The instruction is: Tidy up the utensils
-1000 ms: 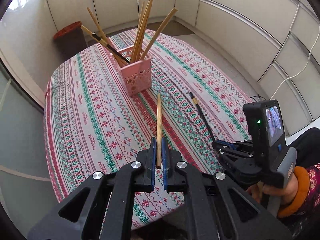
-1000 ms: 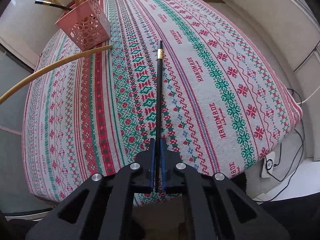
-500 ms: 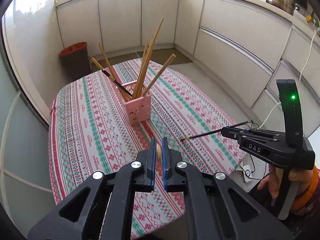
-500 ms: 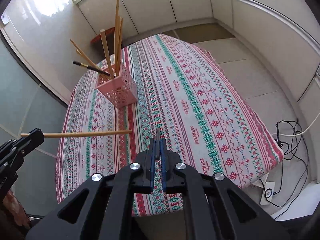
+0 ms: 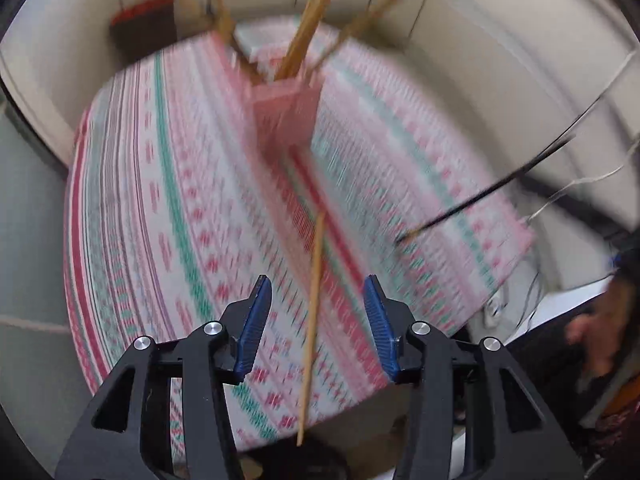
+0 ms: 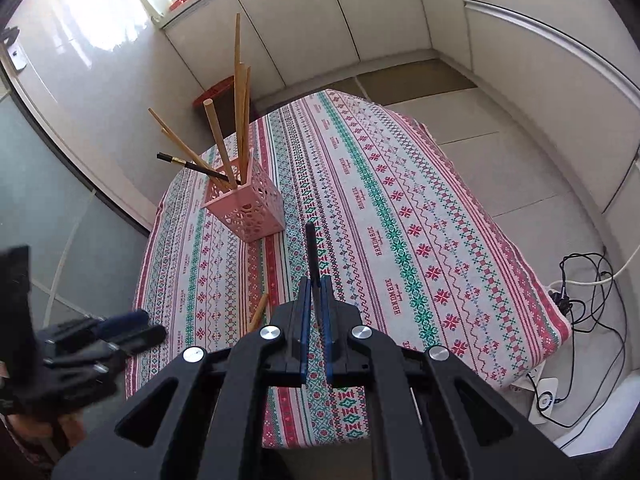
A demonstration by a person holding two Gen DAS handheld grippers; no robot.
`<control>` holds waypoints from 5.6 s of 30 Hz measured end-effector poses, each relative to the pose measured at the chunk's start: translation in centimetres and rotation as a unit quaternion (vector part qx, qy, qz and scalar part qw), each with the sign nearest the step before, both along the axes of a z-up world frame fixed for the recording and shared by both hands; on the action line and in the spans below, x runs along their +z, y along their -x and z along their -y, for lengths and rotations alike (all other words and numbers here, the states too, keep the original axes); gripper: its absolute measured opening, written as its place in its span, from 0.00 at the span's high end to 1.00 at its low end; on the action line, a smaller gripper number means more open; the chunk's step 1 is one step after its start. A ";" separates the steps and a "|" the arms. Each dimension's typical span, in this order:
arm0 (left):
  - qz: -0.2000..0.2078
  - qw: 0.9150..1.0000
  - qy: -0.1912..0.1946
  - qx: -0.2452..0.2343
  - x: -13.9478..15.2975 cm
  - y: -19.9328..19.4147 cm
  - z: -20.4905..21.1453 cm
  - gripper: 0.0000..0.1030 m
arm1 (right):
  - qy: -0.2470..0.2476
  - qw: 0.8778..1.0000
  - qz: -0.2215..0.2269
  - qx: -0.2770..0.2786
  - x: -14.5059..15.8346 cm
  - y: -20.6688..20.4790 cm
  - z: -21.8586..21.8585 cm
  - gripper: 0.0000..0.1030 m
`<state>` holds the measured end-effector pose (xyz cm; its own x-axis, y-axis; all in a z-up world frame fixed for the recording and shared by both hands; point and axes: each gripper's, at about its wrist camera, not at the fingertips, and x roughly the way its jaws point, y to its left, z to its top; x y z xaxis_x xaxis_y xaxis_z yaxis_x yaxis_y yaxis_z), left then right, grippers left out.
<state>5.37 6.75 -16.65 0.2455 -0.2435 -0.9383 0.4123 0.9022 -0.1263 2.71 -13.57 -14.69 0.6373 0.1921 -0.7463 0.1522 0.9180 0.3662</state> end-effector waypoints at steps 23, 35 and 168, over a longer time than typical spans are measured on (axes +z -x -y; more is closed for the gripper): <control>0.011 0.998 -0.054 0.037 -5.2 -3.8 4.4 0.94 | -0.034 0.999 0.023 -0.002 1.3 0.8 2.7 0.95; 0.276 0.948 0.141 0.074 17.2 1.8 -1.1 0.94 | -0.049 0.982 0.177 0.043 16.4 1.0 1.8 0.95; 0.413 0.871 0.036 0.264 19.2 -2.4 -2.4 0.07 | 0.187 0.951 0.237 -0.067 15.2 -6.5 -4.4 0.10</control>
<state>7.77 9.16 2.56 0.9251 0.0571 -0.3754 -0.0810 0.9955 -0.0482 9.18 -9.21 0.54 0.9195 -0.1361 -0.3688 0.1754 0.9816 0.0752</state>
